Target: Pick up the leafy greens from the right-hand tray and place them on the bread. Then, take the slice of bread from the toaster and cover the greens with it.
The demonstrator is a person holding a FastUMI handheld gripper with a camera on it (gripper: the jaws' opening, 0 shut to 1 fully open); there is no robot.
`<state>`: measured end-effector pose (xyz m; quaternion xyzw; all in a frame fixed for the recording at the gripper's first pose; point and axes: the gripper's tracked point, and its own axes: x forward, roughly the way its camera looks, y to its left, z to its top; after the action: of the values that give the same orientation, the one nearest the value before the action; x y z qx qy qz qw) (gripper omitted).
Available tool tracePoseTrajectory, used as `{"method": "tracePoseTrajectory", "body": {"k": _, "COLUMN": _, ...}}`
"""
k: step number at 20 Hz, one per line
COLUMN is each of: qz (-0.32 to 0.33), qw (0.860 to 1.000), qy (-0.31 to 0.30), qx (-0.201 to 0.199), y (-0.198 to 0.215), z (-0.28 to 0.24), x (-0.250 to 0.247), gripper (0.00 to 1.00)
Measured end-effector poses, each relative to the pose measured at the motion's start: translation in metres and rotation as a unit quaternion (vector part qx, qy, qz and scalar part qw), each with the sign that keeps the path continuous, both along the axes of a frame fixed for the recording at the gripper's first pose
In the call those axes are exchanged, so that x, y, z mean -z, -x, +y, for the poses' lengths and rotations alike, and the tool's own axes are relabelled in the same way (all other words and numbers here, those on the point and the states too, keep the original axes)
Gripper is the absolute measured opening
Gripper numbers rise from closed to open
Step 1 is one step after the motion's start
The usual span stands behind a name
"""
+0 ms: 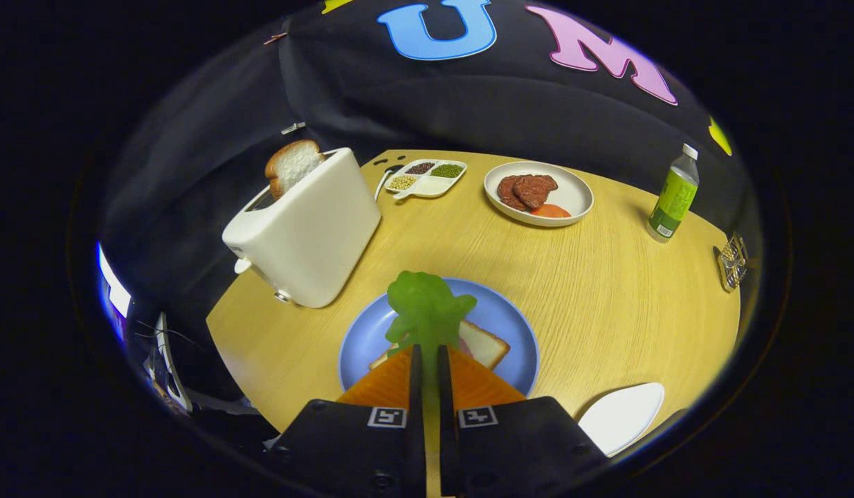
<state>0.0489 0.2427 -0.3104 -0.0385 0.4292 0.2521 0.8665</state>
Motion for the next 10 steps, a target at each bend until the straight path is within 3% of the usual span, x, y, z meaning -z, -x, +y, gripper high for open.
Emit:
{"method": "tracePoseTrajectory", "body": {"k": 4, "qz": 0.010, "qw": 1.000, "qy": 0.008, "qx": 0.000, "y": 0.002, "z": 0.003, "x": 0.011, "gripper": 0.21}}
{"method": "tracePoseTrajectory", "body": {"k": 10, "qz": 0.005, "qw": 1.000, "qy": 0.014, "qx": 0.002, "y": 0.003, "z": 0.006, "x": 0.012, "gripper": 0.60}}
